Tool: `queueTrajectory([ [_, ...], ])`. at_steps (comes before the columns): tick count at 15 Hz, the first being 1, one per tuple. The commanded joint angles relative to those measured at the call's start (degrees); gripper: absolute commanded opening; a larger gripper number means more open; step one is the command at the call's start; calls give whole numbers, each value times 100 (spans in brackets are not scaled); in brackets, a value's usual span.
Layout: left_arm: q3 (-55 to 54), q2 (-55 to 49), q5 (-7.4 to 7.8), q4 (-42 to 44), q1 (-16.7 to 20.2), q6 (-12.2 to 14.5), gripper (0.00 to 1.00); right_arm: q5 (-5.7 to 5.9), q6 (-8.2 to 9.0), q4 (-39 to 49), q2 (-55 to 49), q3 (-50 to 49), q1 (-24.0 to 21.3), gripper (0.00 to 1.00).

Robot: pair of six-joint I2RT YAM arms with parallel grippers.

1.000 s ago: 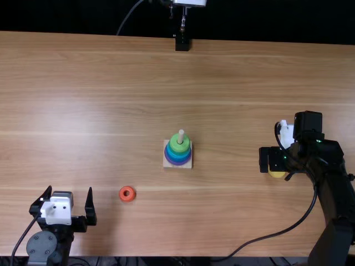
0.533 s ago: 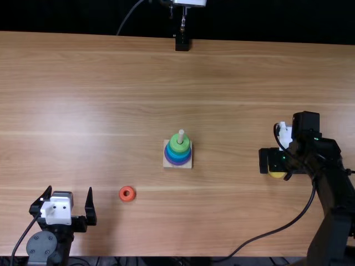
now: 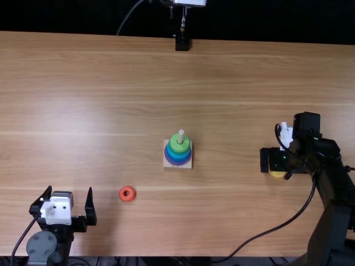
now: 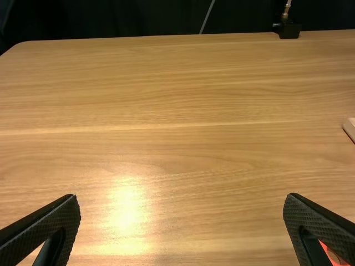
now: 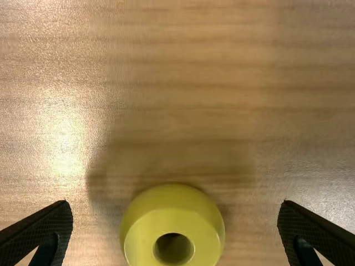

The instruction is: Build the Hanoi tower: stack the rings onto the peg from bottom to top in this color order: purple, dark blue, light blue, dark green, light green, yellow, orange.

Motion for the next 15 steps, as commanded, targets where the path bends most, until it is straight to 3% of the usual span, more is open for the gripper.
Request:
queueTrajectory([
  [1,-637,-67,3,-426,51,23,100,40,4,4,92,-100,-65,100],
  [12,-637,-67,3,-426,51,23,100,40,4,-28,224,-240,-57,98],
  [13,-637,-67,3,-426,51,23,100,30,4,-7,216,-284,-57,64],
  [15,-637,-67,14,-426,51,23,100,9,4,4,207,-372,-57,20],
])
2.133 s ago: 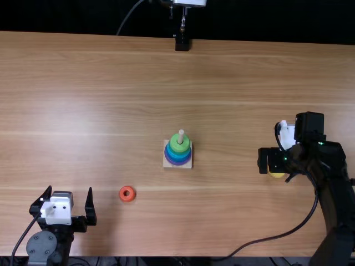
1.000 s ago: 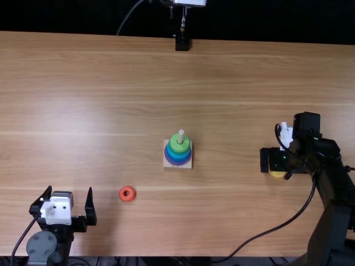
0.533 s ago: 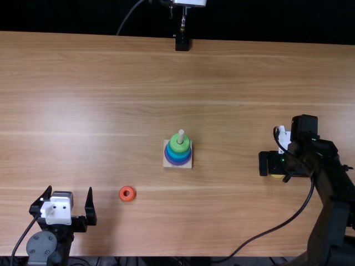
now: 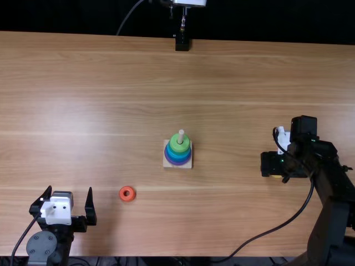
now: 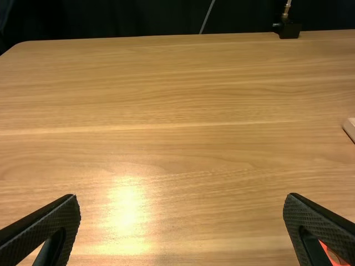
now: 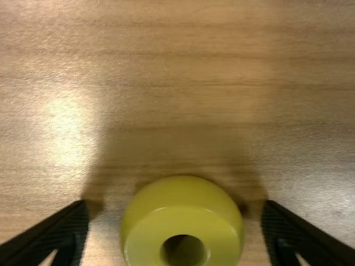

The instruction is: Build the Hanoi tower: stack the rings onto the peg from bottom to top in this color order: purple, dark blue, light blue, dark green, light green, yellow, orange.

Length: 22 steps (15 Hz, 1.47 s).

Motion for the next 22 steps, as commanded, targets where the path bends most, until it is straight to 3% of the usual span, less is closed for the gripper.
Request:
queueTrajectory([
  [1,-637,-67,-1,-426,51,21,100,36,6,-11,97,-226,-59,0],
  [10,-637,-67,9,-426,51,21,100,46,16,-117,-280,328,20,0],
  [11,-637,-67,-1,-426,51,21,100,46,80,-138,-597,468,117,0],
  [13,-637,-67,-1,-426,51,21,100,36,480,-433,-957,846,556,0],
  [14,-637,-67,-1,-437,51,21,100,36,586,-739,-1010,1084,697,0],
  [15,-637,-67,-1,-426,51,21,100,-17,586,-1056,-1089,1295,908,0],
  [18,-637,-67,-1,-426,51,21,100,-534,617,-1815,-1274,2068,1435,0],
  [19,-637,-67,-1,-426,51,21,100,-692,828,-2121,-1282,2420,1611,0],
  [21,-637,-67,-1,-426,51,21,100,-713,1588,-2437,-1274,3246,1892,0],
  [22,-637,-67,-1,-426,51,21,100,-713,1735,-2458,-1265,3668,2103,0],
])
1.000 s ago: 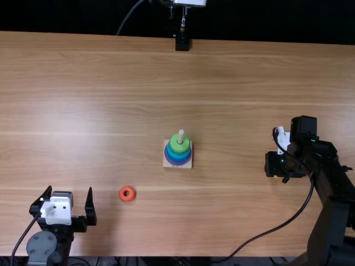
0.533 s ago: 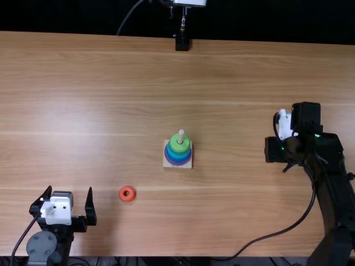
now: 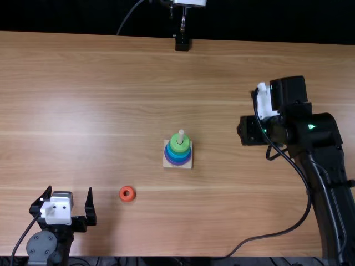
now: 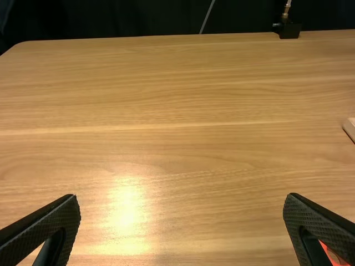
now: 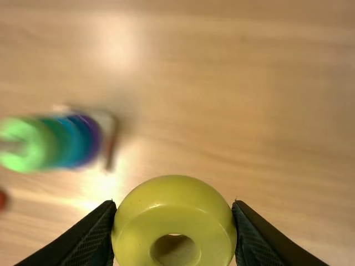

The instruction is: Build the Hanoi tower: stack the rings onto the peg from bottom to top in this color order: purple, dark blue, light blue, dark green, light green, yellow, orange.

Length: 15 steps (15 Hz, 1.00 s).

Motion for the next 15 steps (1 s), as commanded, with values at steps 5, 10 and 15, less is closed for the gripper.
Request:
queueTrajectory([
  [5,-637,-69,11,-426,51,21,100,-138,423,-80,-104,845,1149,0],
  [10,-637,-69,11,-426,51,21,100,-128,423,-786,828,1750,1641,0],
  [15,-637,-69,1,-426,51,21,100,-75,423,-786,1355,1891,1984,0],
])
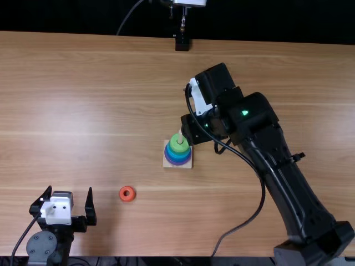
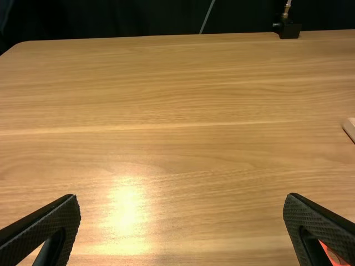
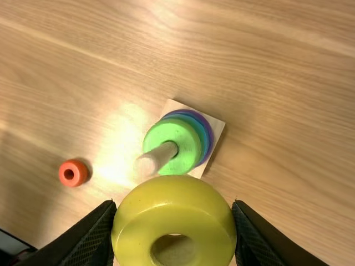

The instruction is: Build the Hanoi tower: stack the rings onto the peg from bottom to top in this color order: purple, dark blue, light blue, dark green, light green, yellow, orange.

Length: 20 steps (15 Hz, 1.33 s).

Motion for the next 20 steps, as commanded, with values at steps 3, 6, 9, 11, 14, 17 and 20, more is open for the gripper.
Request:
queueTrajectory([
  [3,-637,-67,11,-426,51,23,100,17,74,11,231,355,333,0],
  [6,-637,-67,1,-426,51,23,100,17,85,32,363,398,394,0],
  [9,-637,-67,1,-426,51,23,100,17,74,32,538,407,385,0],
  [11,-637,-67,1,-426,51,23,100,27,74,43,547,416,385,0],
  [14,-637,-67,1,-426,51,23,100,27,64,32,547,530,341,0],
  [17,-637,-67,1,-426,51,23,100,38,53,11,547,539,324,0],
  [20,-637,-67,1,-426,51,23,100,38,43,1,547,522,306,0],
])
